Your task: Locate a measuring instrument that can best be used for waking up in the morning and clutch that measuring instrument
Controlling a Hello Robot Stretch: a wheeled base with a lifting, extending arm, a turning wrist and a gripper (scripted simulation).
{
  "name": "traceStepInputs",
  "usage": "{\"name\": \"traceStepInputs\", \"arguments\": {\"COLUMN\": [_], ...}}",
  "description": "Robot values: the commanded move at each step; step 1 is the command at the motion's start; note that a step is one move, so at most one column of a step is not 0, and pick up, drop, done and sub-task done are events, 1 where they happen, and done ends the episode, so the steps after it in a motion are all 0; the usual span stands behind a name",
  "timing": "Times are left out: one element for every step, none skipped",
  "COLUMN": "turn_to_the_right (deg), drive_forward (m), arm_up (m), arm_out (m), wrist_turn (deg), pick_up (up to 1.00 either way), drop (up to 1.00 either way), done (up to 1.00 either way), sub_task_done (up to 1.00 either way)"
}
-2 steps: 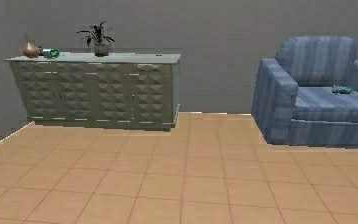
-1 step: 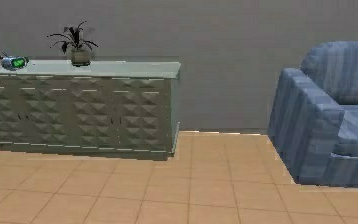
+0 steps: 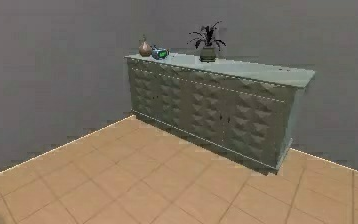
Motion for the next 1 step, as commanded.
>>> {"name": "traceStepInputs", "arguments": {"turn_to_the_right": [0.0], "drive_forward": [1.0], "arm_up": [0.0], "arm_out": [0.0], "wrist_turn": [0.0], "pick_up": [0.0], "drop": [0.0], "done": [0.0], "sub_task_done": [0.0]}}
